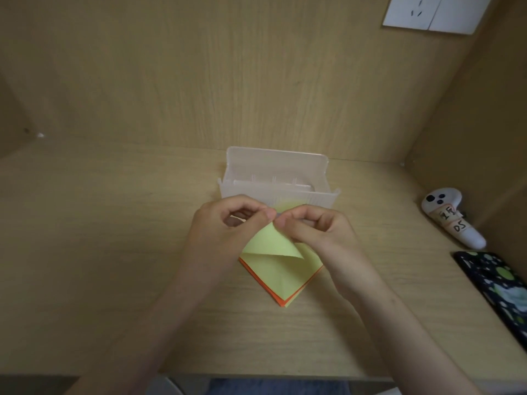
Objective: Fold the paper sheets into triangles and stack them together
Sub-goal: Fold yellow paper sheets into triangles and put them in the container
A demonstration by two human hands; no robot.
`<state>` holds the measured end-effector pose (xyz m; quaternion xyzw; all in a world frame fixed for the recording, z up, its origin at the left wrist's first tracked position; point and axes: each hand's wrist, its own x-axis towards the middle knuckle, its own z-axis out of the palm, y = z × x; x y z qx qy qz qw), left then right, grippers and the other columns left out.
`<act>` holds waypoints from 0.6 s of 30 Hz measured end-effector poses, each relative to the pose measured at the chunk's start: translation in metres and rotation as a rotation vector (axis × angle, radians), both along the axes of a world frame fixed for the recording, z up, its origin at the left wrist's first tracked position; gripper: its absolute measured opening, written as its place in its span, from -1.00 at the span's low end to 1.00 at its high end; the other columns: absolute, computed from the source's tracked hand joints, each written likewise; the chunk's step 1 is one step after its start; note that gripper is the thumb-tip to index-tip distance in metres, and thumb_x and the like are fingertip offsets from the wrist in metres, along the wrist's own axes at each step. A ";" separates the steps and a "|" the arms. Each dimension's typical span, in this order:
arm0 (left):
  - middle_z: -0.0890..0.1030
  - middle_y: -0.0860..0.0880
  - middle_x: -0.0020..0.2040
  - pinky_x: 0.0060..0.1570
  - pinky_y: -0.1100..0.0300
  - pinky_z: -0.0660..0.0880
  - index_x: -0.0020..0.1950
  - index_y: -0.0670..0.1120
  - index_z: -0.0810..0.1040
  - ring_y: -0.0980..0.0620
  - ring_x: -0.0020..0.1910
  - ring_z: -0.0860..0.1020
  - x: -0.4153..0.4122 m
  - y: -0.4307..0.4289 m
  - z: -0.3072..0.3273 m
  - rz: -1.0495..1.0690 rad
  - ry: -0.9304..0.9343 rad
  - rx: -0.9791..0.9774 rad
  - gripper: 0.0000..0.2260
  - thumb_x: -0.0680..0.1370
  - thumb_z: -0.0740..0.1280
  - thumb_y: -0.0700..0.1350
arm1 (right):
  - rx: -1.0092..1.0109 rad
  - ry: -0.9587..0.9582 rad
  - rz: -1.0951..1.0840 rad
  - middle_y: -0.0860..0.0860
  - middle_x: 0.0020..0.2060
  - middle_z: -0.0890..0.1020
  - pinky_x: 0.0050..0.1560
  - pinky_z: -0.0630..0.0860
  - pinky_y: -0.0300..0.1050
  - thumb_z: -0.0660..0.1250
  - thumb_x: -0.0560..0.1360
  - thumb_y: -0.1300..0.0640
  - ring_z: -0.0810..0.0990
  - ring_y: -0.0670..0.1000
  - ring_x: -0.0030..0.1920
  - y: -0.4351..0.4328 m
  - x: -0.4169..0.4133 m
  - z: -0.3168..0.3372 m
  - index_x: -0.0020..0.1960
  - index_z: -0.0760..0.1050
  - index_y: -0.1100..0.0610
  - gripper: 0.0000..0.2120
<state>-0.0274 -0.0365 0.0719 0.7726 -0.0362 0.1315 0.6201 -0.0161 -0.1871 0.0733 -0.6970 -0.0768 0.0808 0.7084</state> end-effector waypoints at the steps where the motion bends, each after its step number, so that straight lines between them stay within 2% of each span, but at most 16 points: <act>1: 0.68 0.09 -0.29 -0.29 0.46 0.41 -0.27 -0.03 0.67 0.27 -0.32 0.55 0.000 0.000 0.000 0.011 -0.002 0.001 -0.93 0.42 0.44 -0.16 | 0.017 0.006 -0.007 0.08 -0.34 0.64 -0.30 0.47 -0.33 0.39 0.43 0.29 0.55 -0.08 -0.35 0.001 0.000 0.000 -0.18 0.60 0.24 -0.97; 8: 0.66 0.13 -0.32 -0.31 0.48 0.39 -0.28 0.00 0.66 0.30 -0.35 0.53 0.000 -0.002 -0.001 0.060 0.000 -0.002 -0.93 0.41 0.46 -0.14 | 0.035 -0.049 -0.002 -0.12 -0.53 0.53 -0.42 0.35 -0.40 0.33 0.46 0.34 0.43 -0.22 -0.50 0.005 0.000 0.002 -0.22 0.53 0.20 -0.89; 14: 0.65 0.15 -0.34 -0.28 0.41 0.41 -0.29 0.07 0.65 0.26 -0.34 0.52 -0.001 -0.004 -0.005 0.143 -0.022 -0.016 -0.91 0.40 0.45 -0.11 | -0.032 -0.112 -0.021 0.00 -0.38 0.58 -0.31 0.40 -0.33 0.35 0.45 0.32 0.48 -0.17 -0.38 0.007 0.002 -0.001 -0.21 0.56 0.15 -0.88; 18: 0.66 0.13 -0.32 -0.27 0.37 0.43 -0.29 0.07 0.65 0.21 -0.32 0.54 -0.002 -0.006 -0.007 0.158 -0.018 -0.023 -0.90 0.40 0.46 -0.10 | -0.044 -0.061 -0.032 0.00 -0.40 0.61 -0.31 0.43 -0.30 0.35 0.45 0.31 0.51 -0.14 -0.39 0.004 0.000 -0.002 -0.22 0.59 0.16 -0.88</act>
